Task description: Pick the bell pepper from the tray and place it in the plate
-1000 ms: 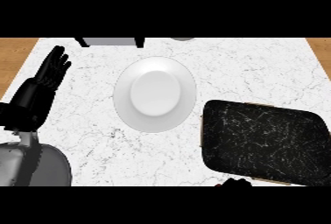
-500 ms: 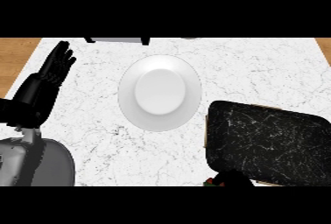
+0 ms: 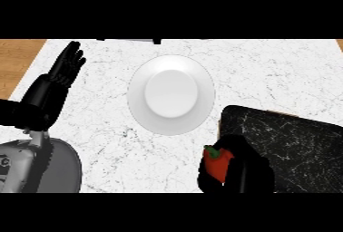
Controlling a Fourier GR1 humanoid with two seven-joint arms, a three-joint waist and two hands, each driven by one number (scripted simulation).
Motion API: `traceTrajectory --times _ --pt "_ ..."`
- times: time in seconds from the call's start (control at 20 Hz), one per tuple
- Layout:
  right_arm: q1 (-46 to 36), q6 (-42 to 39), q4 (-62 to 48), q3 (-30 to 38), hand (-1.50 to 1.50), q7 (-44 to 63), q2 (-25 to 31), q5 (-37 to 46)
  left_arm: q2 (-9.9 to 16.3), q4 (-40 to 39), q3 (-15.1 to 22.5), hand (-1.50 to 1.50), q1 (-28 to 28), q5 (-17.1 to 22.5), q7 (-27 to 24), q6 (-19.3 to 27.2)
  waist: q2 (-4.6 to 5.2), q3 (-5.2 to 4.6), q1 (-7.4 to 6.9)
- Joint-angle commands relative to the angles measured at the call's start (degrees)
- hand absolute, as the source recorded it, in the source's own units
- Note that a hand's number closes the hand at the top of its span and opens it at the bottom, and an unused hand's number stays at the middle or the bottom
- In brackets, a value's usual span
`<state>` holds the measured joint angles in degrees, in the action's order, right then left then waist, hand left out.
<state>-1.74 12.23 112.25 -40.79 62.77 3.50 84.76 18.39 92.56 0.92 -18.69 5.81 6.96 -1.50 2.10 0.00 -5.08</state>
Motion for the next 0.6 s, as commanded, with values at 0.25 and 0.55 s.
traceTrajectory --times 0.25,0.55 --pt "-23.0 1.0 -24.6 13.0 1.5 8.5 -3.4 -12.9 -0.8 -0.8 0.4 0.0 -1.4 0.4 -0.4 -0.6 0.0 -0.02 -2.22" --pt "-32.8 9.6 -37.1 22.1 -1.5 7.6 -3.5 -21.8 -1.9 -1.2 1.8 0.0 -1.3 -0.3 -1.0 -0.7 0.1 0.12 -2.71"
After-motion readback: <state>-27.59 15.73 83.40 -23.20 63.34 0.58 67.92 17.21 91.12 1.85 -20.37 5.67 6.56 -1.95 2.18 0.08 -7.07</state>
